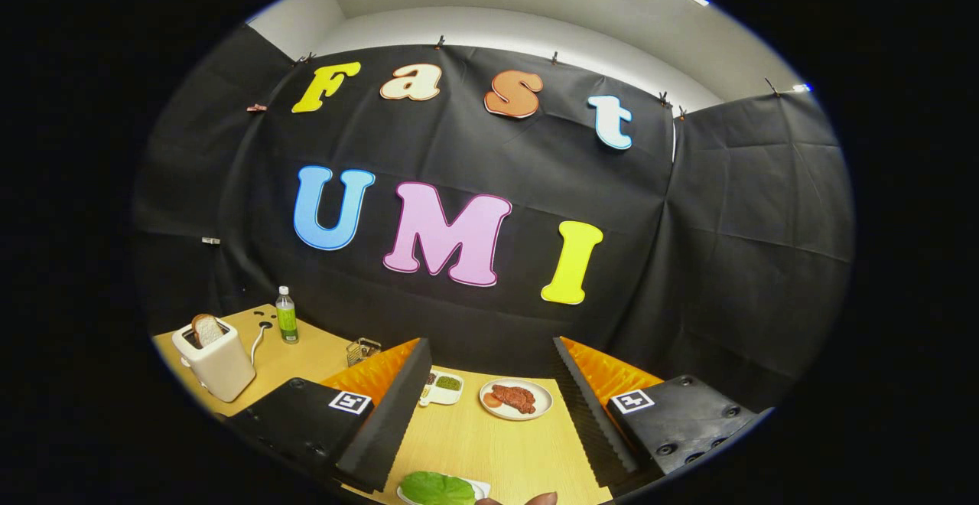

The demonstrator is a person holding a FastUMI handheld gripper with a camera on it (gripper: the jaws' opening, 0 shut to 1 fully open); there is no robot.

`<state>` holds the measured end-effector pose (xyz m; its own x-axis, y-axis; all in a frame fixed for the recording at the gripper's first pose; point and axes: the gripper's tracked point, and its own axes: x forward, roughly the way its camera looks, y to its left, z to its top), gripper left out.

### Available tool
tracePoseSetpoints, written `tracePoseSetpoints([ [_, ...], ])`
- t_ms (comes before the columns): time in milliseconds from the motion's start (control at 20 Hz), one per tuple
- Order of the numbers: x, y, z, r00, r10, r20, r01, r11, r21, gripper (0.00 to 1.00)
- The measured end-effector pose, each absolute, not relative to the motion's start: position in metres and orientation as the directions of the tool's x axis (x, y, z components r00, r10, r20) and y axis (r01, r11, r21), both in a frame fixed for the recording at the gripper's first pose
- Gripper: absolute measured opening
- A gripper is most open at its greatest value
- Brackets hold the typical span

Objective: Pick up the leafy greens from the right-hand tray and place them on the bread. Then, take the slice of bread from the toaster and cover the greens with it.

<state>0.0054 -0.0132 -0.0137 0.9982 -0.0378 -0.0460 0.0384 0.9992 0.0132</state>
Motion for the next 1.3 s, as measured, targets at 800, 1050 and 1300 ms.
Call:
tracePoseSetpoints([
  [800, -0.011, 0.010, -0.108, 0.948, 0.162, -0.273, -0.151, 0.987, 0.059, 0.98],
  [1050, -0.024, 0.004, -0.179, 0.895, 0.188, -0.405, -0.183, 0.982, 0.053, 0.98],
  [1300, -0.031, 0.004, -0.250, 0.821, 0.232, -0.522, -0.242, 0.969, 0.050, 0.98],
])
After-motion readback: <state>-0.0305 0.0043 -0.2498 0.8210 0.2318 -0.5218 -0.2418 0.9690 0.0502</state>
